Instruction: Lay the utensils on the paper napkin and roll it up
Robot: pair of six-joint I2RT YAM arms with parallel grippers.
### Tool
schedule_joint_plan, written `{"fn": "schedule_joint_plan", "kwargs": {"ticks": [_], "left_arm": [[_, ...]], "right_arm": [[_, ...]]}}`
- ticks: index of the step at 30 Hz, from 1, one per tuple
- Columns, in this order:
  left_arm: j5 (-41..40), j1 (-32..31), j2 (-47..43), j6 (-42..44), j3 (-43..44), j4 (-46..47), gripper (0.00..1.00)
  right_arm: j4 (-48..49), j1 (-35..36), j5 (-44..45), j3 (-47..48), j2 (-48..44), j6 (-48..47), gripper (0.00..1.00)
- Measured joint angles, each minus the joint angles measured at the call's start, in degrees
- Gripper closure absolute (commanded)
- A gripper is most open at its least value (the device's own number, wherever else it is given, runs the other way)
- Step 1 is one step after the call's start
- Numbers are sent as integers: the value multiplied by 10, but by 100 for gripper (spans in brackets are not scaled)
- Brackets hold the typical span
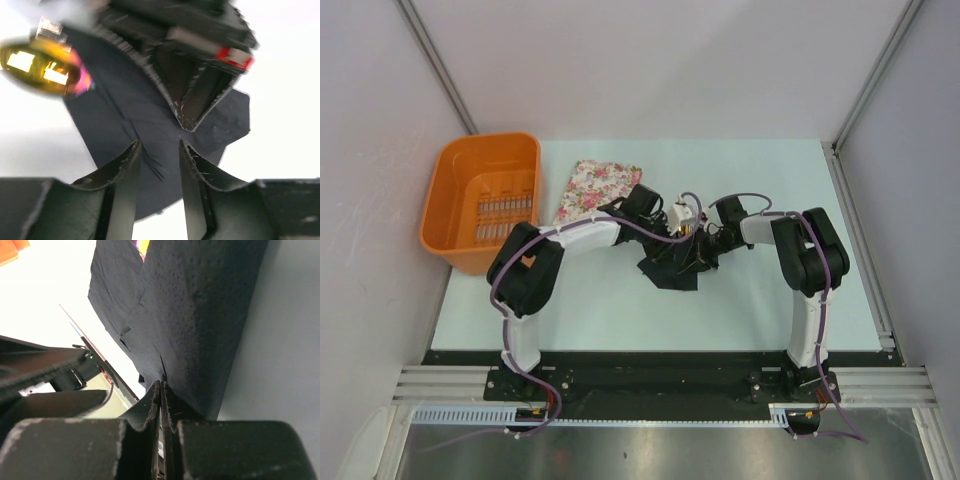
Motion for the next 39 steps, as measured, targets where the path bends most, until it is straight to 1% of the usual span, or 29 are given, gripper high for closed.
{"fn": "schedule_joint_plan", "kwargs": {"ticks": [4, 8, 12, 17, 25, 30, 39], "left_arm": [[26, 31, 0, -128, 3, -12, 64], [47, 51, 5, -223, 3, -13, 68], [68, 53, 11, -287, 0, -10, 72], [87, 53, 18, -347, -6, -1, 71], [83, 60, 29, -416, -42, 16, 66], [76, 62, 29, -427, -44, 20, 63], [67, 63, 41, -432, -44, 20, 61]], "right_arm": [[1, 0, 0, 0, 0, 0, 95], [1, 1, 0, 0, 0, 0, 94], [2, 1, 0, 0, 0, 0, 94], [2, 2, 1, 0, 0, 0, 94], [3, 3, 2, 0, 0, 0, 94], [3, 4, 2, 0, 0, 2, 94], [3, 4, 2, 0, 0, 2, 94]]}}
